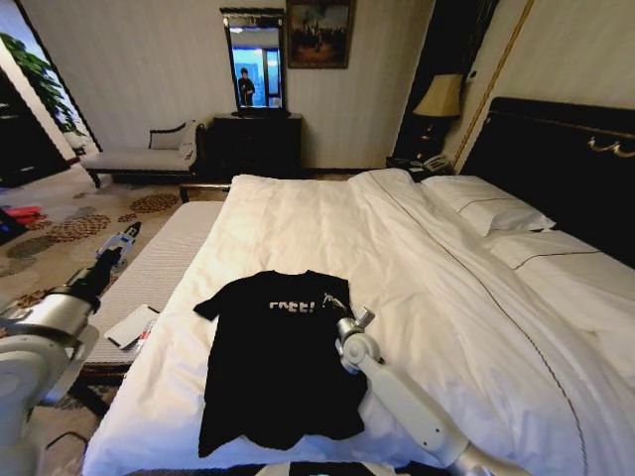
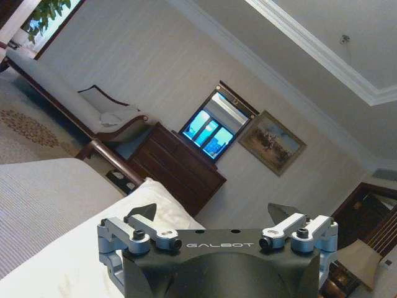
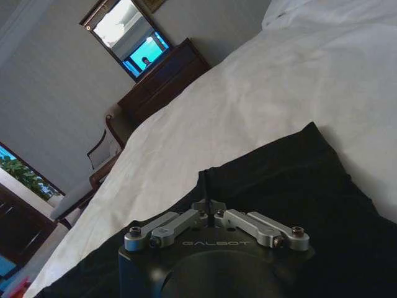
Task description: Fold the clothes on the bed.
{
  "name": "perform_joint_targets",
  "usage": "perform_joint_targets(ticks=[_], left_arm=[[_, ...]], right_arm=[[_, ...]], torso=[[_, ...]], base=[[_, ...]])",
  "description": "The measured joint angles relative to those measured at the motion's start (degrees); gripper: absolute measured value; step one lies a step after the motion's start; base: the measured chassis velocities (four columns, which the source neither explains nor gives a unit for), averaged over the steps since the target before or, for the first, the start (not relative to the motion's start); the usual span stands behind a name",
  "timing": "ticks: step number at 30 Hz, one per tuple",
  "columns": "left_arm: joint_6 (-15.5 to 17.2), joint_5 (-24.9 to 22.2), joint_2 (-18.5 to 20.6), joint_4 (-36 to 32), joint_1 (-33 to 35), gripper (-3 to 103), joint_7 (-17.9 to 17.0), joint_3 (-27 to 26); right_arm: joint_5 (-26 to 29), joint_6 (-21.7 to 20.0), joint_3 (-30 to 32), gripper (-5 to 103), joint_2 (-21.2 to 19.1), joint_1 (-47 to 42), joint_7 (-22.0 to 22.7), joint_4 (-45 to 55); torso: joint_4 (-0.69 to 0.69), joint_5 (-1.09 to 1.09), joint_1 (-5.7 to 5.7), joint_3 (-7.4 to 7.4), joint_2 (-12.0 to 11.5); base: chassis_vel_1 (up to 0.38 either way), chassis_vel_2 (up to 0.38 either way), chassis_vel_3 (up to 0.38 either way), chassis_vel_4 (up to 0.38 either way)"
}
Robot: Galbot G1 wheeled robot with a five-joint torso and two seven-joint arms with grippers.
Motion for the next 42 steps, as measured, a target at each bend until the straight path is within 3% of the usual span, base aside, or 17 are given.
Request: perform_joint_targets(ticks=[6, 7, 10, 12, 15, 16, 19, 20, 21, 22, 24, 25, 28, 29, 30, 41, 42], left_arm=[[0.4, 3.0, 0.1, 2.8, 0.2, 100, -0.1, 2.8], [0.7, 3.8, 0.1, 3.7, 0.2, 100, -0.2, 3.4], [1.0, 4.6, 0.0, 5.6, 0.1, 100, -0.4, 4.5], [1.5, 5.4, -0.3, 8.6, -0.2, 100, -0.6, 6.4], [2.8, 6.1, -0.7, 11.8, -0.3, 100, -1.2, 8.5], [3.4, 6.5, -1.0, 13.2, -0.4, 100, -1.3, 9.5], [4.7, 7.2, -1.5, 16.3, -0.7, 100, -1.4, 11.3], [4.9, 7.4, -1.7, 17.2, -0.8, 100, -1.4, 11.8], [5.6, 7.9, -2.1, 19.4, -1.2, 100, -1.0, 13.1], [6.1, 8.2, -2.4, 21.5, -1.6, 100, -0.6, 14.0], [6.4, 8.4, -2.7, 22.9, -2.1, 100, -0.2, 14.5], [6.6, 8.7, -3.1, 25.3, -3.1, 100, 0.4, 15.1], [6.8, 9.0, -3.6, 28.5, -4.3, 100, 0.9, 15.8], [7.0, 9.1, -3.7, 30.1, -4.9, 100, 1.3, 16.2], [7.1, 9.8, -3.9, 32.1, -5.6, 100, 1.8, 16.9], [4.6, 13.5, -7.6, 39.2, -10.6, 102, 5.1, 20.8], [4.4, 13.6, -7.7, 39.4, -10.8, 98, 5.3, 20.8]], right_arm=[[-2.6, 2.3, 1.7, 13, -0.3, -0.5, -3.6, 1.7], [-2.5, 2.8, 2.3, 23, -0.6, -0.6, -4.5, 2.5], [-1.7, 3.8, 3.4, 23, -1.5, -0.8, -6.0, 4.1], [-0.4, 5.0, 5.1, 39, -3.0, -1.3, -8.1, 5.9], [0.0, 5.6, 6.4, 45, -4.1, -1.8, -9.2, 6.7], [0.0, 5.7, 6.8, 56, -4.5, -2.0, -9.3, 6.8], [-0.1, 5.7, 7.3, 56, -4.8, -2.4, -9.3, 6.8], [-0.1, 5.7, 7.4, 67, -4.9, -2.6, -9.3, 6.7], [-0.6, 5.6, 7.4, 67, -4.8, -2.8, -8.7, 6.6], [-0.9, 5.4, 7.4, 78, -4.7, -3.0, -8.2, 6.5], [-1.1, 5.2, 7.4, 78, -4.6, -3.0, -8.0, 6.5], [-1.3, 5.0, 7.4, 89, -4.3, -3.2, -7.5, 6.4], [-1.6, 4.8, 7.4, 89, -4.1, -3.3, -6.9, 6.1], [-1.8, 4.6, 7.4, 97, -4.1, -3.4, -6.6, 5.9], [-2.1, 4.5, 7.3, 99, -4.1, -3.4, -6.3, 5.6], [-2.6, 4.1, 7.1, 100, -4.8, -3.3, -5.5, 3.6], [-2.6, 4.1, 7.1, 100, -4.9, -3.3, -5.5, 3.4]], torso=[[0.01, -0.01, 0.00, -0.01, 0.0], [0.00, 0.00, 0.00, -0.01, 0.0], [0.00, 0.01, 0.00, 0.00, 0.0], [0.00, -0.01, 0.00, -0.01, 0.0], [-0.01, 0.00, 0.00, -0.01, 0.0], [0.00, -0.01, 0.00, 0.00, 0.0], [-0.01, 0.00, 0.00, -0.01, 0.0], [-0.01, 0.00, -0.01, 0.00, 0.0], [0.01, 0.01, 0.00, -0.01, 0.0], [0.01, -0.01, 0.00, 0.00, 0.0], [0.01, -0.01, 0.00, 0.00, 0.0], [0.00, 0.01, 0.00, -0.01, 0.0], [0.01, -0.01, 0.00, 0.00, 0.0], [0.00, 0.00, 0.00, 0.00, 0.0], [0.00, 0.01, 0.00, 0.00, 0.0], [0.00, 0.01, 0.00, 0.00, 0.0], [0.00, 0.01, 0.00, 0.00, 0.0]], base=[[0.000, 0.000, 0.000, 0.000], [0.000, 0.000, 0.000, 0.000], [0.000, 0.000, 0.000, 0.000], [0.000, 0.000, 0.000, 0.000], [0.000, 0.000, 0.000, 0.000], [0.000, 0.000, 0.000, 0.000], [0.000, 0.000, 0.000, 0.000], [0.000, 0.000, 0.000, 0.000], [0.000, 0.000, 0.000, 0.000], [0.000, 0.000, 0.000, 0.000], [0.000, 0.000, 0.000, 0.000], [0.000, 0.000, 0.000, 0.000], [0.000, 0.000, 0.000, 0.000], [0.000, 0.000, 0.000, 0.000], [0.000, 0.000, 0.000, 0.000], [0.000, 0.000, 0.000, 0.000], [0.000, 0.000, 0.000, 0.000]])
